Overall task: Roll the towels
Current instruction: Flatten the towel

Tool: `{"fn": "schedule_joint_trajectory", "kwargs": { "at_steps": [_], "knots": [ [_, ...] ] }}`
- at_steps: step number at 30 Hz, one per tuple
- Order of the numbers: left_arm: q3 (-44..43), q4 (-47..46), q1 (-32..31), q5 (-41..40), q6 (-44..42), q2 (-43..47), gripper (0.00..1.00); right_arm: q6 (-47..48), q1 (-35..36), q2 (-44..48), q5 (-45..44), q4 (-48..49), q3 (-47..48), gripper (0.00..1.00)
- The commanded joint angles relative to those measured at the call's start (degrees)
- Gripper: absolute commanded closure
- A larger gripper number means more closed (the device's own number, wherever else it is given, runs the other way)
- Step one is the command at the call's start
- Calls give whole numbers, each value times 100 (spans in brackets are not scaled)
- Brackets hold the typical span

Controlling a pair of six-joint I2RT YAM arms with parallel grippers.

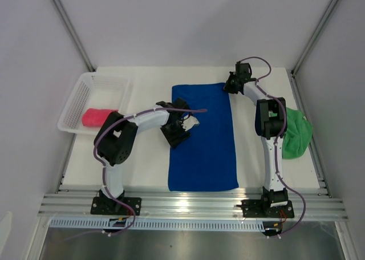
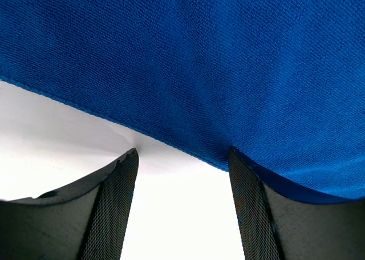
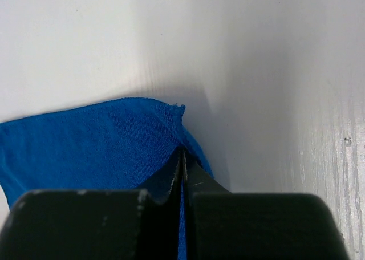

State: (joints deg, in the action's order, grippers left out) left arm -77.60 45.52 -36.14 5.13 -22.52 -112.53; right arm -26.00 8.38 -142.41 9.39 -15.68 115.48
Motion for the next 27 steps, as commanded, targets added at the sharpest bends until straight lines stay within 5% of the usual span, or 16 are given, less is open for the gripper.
{"fn": "schedule_joint_trajectory", "kwargs": {
  "at_steps": [1, 6, 11, 15, 18, 22, 27],
  "knots": [
    [0, 36, -25, -153, 20, -235, 32, -195, -38, -244, -271, -225, 124, 100],
    [-114, 80, -16, 67, -155, 116, 31, -99, -47, 142, 27, -76, -157, 99],
    [-737, 343, -16, 357, -244, 731, 30, 156, -30, 1187, 134, -215, -588, 79],
    [-889, 581, -112, 761, -524, 1371, 30, 324, -30, 2373, -349, -1233, -1306, 62],
    [-406, 432, -384, 744, -937, 2056, 30, 114, -3, 3629, -481, -1358, -2909, 58],
    [1469, -16, -1243, 386, -1552, 3005, 30, -387, 233, 4905, -876, -1806, -4707, 57],
    [3083, -753, -2291, -29, -1791, 4001, 30, -975, 1154, 6065, -1200, -2149, -6325, 57]
  ]
}}
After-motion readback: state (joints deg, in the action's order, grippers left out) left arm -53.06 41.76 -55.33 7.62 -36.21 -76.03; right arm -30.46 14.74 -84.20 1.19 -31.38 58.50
